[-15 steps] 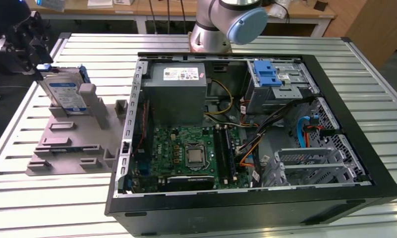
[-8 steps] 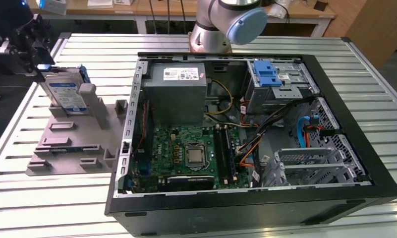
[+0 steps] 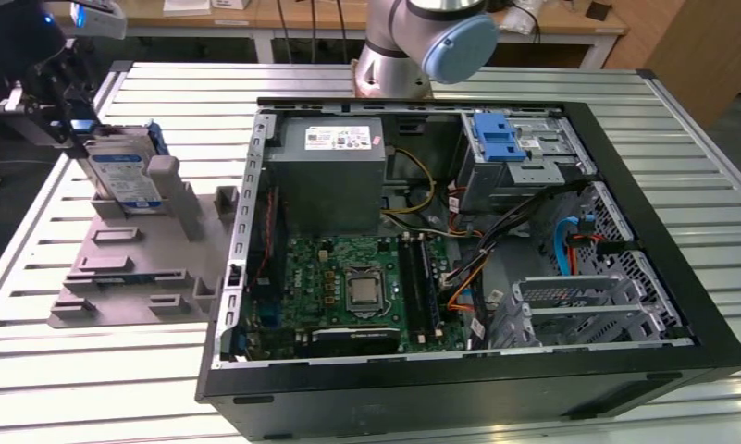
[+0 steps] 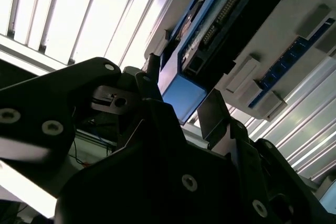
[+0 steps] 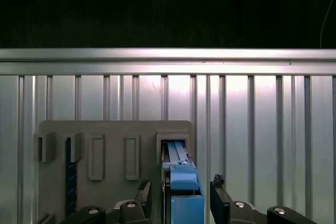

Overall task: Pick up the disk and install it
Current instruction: 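Pick up the disk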

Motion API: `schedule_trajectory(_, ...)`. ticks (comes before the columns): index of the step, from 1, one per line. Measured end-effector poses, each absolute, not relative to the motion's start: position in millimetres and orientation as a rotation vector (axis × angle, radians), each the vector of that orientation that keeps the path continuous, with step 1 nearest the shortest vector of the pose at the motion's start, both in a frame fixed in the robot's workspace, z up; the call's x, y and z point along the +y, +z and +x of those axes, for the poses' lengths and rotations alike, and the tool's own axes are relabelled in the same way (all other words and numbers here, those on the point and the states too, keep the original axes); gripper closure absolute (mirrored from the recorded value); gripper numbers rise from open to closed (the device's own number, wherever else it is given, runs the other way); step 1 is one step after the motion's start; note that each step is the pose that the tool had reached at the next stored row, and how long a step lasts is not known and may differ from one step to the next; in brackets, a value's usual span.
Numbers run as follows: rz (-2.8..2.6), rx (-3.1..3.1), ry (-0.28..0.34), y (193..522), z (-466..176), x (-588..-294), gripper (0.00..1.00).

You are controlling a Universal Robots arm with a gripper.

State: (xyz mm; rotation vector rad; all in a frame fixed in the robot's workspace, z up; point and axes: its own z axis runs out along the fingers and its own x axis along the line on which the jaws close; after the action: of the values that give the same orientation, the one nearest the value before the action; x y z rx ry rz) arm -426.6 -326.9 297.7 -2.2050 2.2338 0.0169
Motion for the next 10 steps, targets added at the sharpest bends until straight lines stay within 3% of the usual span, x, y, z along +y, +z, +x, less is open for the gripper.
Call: schedule_trajectory(10, -2.205, 2.234, 0.017, 292.4, -427.3, -326.8, 0.45)
